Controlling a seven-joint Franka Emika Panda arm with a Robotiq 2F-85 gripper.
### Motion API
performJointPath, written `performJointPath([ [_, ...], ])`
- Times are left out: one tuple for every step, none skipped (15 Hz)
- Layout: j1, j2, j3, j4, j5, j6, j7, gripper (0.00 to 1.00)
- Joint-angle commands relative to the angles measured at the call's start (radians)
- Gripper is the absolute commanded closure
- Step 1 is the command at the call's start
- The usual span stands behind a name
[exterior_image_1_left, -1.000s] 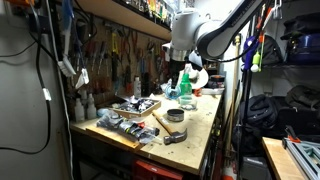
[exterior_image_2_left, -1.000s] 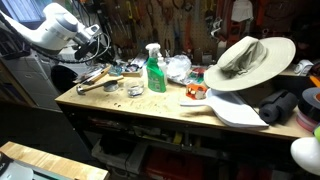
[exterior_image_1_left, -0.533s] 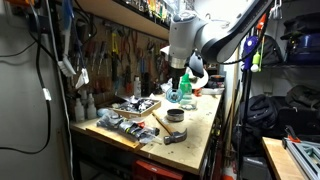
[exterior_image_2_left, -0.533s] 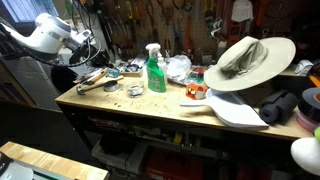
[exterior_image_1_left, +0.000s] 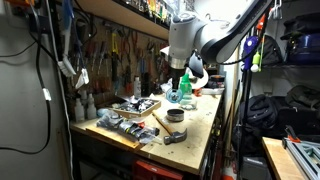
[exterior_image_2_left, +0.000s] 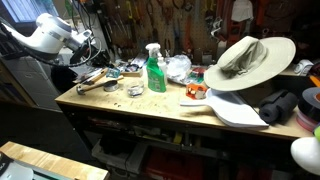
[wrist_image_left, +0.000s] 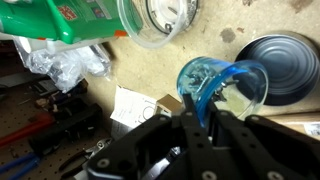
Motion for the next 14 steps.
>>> performJointPath([
  [0.019, 0.011, 0.004, 0.007, -0.080, -0.052, 0.057, 0.97],
  [0.022, 0.010, 0.005, 0.003, -0.101, -0.056, 0.060, 0.97],
  [0.027, 0.011, 0.007, 0.004, -0.130, -0.075, 0.083, 0.97],
  [0.031, 0.012, 0.008, 0.004, -0.157, -0.088, 0.102, 0.97],
  [0.035, 0.013, 0.011, 0.003, -0.185, -0.108, 0.124, 0.97],
  [0.040, 0.013, 0.013, 0.001, -0.206, -0.122, 0.135, 0.97],
  [0.046, 0.017, 0.017, 0.002, -0.229, -0.143, 0.152, 0.97],
  [0.051, 0.021, 0.021, 0.001, -0.248, -0.162, 0.162, 0.97],
  [0.057, 0.028, 0.026, 0.001, -0.265, -0.180, 0.172, 0.97],
  [0.063, 0.033, 0.029, -0.002, -0.279, -0.194, 0.176, 0.97],
  [0.070, 0.041, 0.034, -0.003, -0.292, -0.210, 0.183, 0.97],
  [0.075, 0.048, 0.038, -0.004, -0.300, -0.223, 0.183, 0.97],
  [0.082, 0.055, 0.043, -0.005, -0.313, -0.241, 0.192, 0.97],
  [0.089, 0.061, 0.047, -0.005, -0.325, -0.260, 0.203, 0.97],
])
